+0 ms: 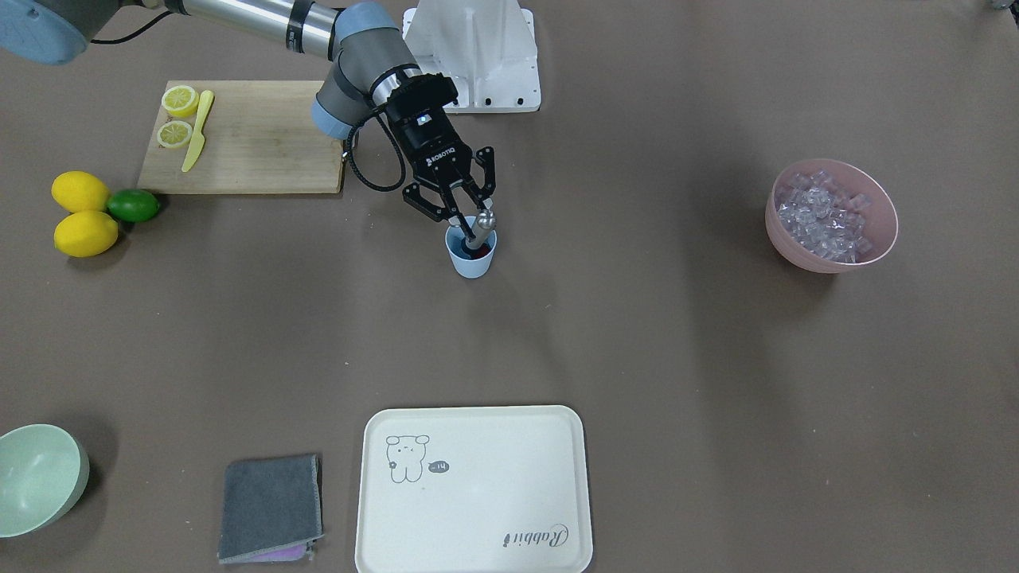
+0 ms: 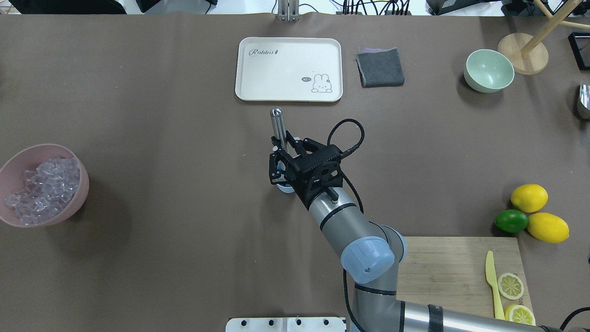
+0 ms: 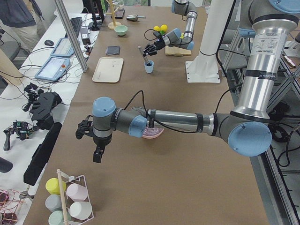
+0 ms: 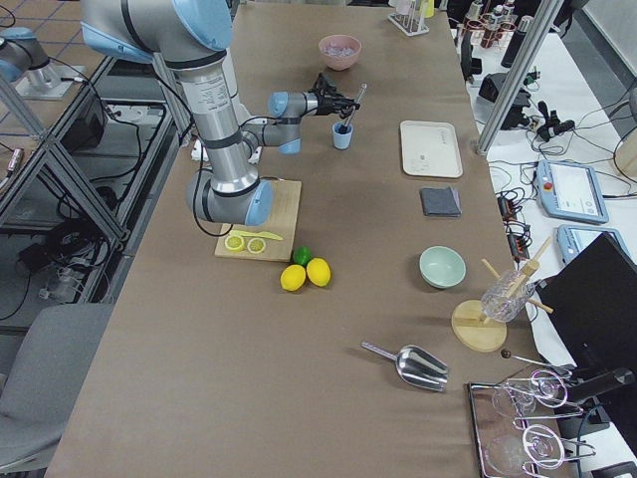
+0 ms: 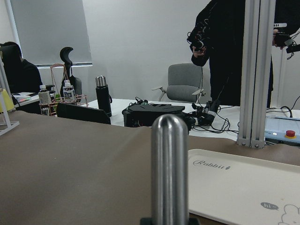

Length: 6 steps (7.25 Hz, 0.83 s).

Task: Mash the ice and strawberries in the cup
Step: 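Press the steel rod down repeatedly on the cup contents with right gripper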

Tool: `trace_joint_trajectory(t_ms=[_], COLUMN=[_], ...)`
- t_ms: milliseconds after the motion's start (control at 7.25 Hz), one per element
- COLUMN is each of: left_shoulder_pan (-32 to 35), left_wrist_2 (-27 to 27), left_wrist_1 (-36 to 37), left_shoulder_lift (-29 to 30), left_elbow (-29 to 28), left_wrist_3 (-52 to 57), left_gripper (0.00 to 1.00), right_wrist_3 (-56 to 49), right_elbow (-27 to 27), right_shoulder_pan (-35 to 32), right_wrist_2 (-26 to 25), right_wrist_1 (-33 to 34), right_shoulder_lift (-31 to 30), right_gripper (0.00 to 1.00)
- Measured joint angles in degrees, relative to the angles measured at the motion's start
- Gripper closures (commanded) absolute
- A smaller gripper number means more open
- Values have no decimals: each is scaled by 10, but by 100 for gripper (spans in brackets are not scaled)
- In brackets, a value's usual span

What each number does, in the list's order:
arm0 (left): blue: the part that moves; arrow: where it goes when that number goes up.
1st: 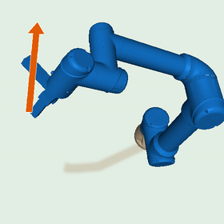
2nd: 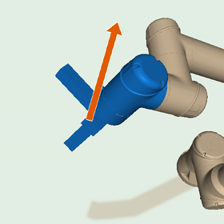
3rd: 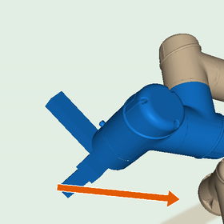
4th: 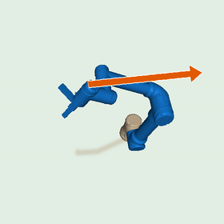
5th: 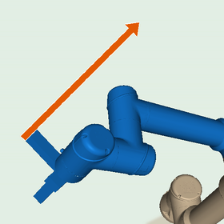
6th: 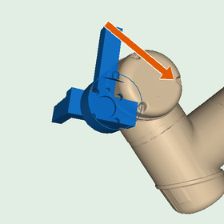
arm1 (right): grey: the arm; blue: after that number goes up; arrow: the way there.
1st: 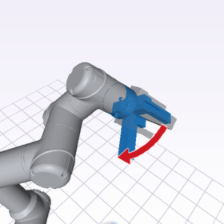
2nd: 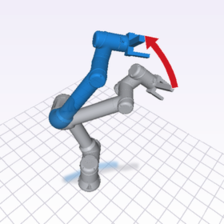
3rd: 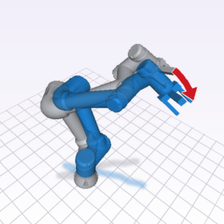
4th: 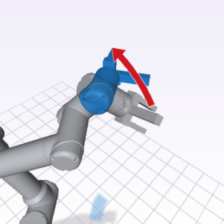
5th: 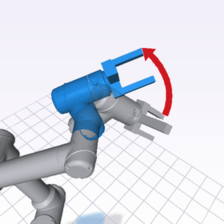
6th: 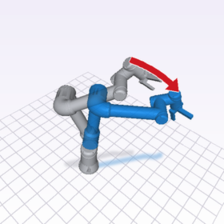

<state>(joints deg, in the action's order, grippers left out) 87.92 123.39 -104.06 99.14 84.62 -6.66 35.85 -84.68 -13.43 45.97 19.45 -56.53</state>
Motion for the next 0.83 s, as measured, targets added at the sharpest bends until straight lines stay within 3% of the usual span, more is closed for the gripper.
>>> trace_joint_trajectory(t_ms=[828], left_shoulder_pan=[-2], left_wrist_2=[0], left_wrist_1=[-8], left_shoulder_lift=[0], left_elbow=[-2], left_wrist_3=[0], left_gripper=[3], right_wrist_3=[14], right_elbow=[13], right_shoulder_pan=[1], right_wrist_2=[2], right_wrist_1=[0], right_shoulder_lift=[2], right_gripper=[100])
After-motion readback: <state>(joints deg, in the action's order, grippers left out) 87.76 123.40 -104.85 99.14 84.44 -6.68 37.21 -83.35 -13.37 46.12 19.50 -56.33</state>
